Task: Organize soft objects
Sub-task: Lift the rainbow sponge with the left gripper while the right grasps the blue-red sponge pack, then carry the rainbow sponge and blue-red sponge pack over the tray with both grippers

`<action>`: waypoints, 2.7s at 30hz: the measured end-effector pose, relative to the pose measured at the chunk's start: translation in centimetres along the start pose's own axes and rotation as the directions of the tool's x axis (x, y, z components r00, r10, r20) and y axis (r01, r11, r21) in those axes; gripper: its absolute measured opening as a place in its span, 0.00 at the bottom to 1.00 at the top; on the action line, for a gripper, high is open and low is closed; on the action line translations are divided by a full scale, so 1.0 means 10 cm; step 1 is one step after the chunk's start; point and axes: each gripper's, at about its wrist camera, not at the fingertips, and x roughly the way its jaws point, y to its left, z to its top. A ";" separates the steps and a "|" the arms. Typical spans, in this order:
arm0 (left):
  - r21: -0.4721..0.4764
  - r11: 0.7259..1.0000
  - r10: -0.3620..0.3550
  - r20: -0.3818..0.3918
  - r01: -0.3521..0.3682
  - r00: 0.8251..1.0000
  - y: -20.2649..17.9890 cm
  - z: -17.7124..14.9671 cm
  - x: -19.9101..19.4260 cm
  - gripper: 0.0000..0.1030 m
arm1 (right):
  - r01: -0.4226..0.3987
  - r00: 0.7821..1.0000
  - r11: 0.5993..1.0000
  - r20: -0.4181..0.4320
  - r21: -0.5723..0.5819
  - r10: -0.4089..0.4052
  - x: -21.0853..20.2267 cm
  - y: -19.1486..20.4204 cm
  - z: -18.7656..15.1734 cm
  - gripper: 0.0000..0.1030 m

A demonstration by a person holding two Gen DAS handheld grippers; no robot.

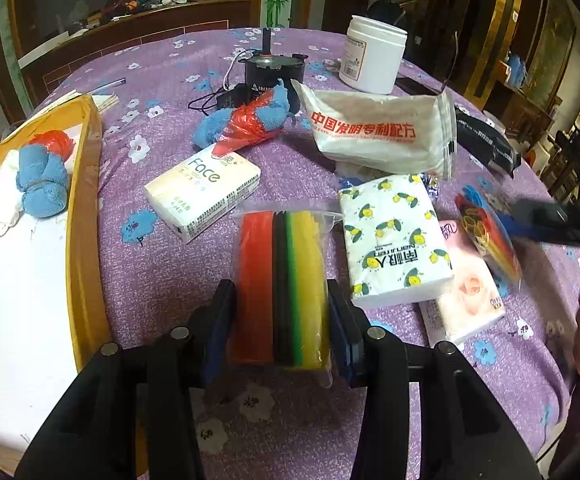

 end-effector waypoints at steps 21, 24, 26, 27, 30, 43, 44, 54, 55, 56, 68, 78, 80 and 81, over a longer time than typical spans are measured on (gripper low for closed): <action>-0.072 0.996 -0.049 0.027 0.051 0.998 0.09 0.05 0.03 0.38 | 0.322 0.938 0.835 0.033 -0.447 -0.344 0.16 0.61 -0.32 0.46; -0.086 0.994 -0.057 0.035 0.060 0.998 0.08 0.10 0.05 0.37 | 0.340 0.940 0.861 0.102 -0.380 -0.326 -0.01 0.64 -0.16 0.45; -0.103 0.992 -0.063 0.055 0.068 0.997 0.08 0.13 0.04 0.37 | 0.338 0.940 0.889 0.154 -0.310 -0.304 -0.10 0.65 0.00 0.45; -0.112 0.991 -0.063 0.066 0.070 0.996 0.08 0.14 0.03 0.37 | 0.333 0.940 0.901 0.177 -0.277 -0.293 -0.12 0.66 0.09 0.45; -0.137 0.988 -0.054 0.117 0.070 0.992 0.10 0.16 0.00 0.37 | 0.319 0.936 0.926 0.222 -0.203 -0.274 -0.06 0.65 0.30 0.45; -0.111 0.994 0.014 0.278 0.018 0.960 0.08 0.15 -0.18 0.37 | 0.310 0.937 0.923 0.239 -0.229 -0.255 0.35 0.63 0.25 0.46; -0.105 0.994 0.023 0.290 0.008 0.957 0.08 0.15 -0.20 0.37 | 0.312 0.937 0.920 0.240 -0.239 -0.255 0.35 0.65 0.24 0.46; -0.108 0.988 0.140 0.367 -0.107 0.920 0.08 0.15 -0.32 0.37 | 0.295 0.939 0.883 0.281 -0.364 -0.198 0.35 0.95 0.08 0.45; -0.106 0.988 0.144 0.368 -0.112 0.918 0.08 0.14 -0.32 0.37 | 0.292 0.940 0.881 0.280 -0.372 -0.194 0.35 0.96 0.07 0.45; -0.103 0.987 0.152 0.370 -0.122 0.916 0.07 0.13 -0.32 0.37 | 0.286 0.942 0.879 0.280 -0.381 -0.186 0.35 0.98 0.05 0.45; -0.116 0.980 0.193 0.372 -0.161 0.908 0.07 0.12 -0.33 0.37 | 0.256 0.947 0.868 0.290 -0.426 -0.137 0.31 1.08 -0.03 0.45; -0.121 0.978 0.205 0.384 -0.171 0.900 0.08 0.10 -0.37 0.37 | 0.253 0.949 0.868 0.286 -0.428 -0.135 0.33 1.09 -0.04 0.45; -0.121 0.978 0.206 0.387 -0.172 0.899 0.08 0.10 -0.38 0.37 | 0.251 0.949 0.869 0.285 -0.426 -0.135 0.33 1.08 -0.04 0.45; -0.120 0.977 0.207 0.388 -0.173 0.898 0.08 0.10 -0.38 0.37 | 0.249 0.950 0.870 0.283 -0.425 -0.133 0.33 1.08 -0.04 0.45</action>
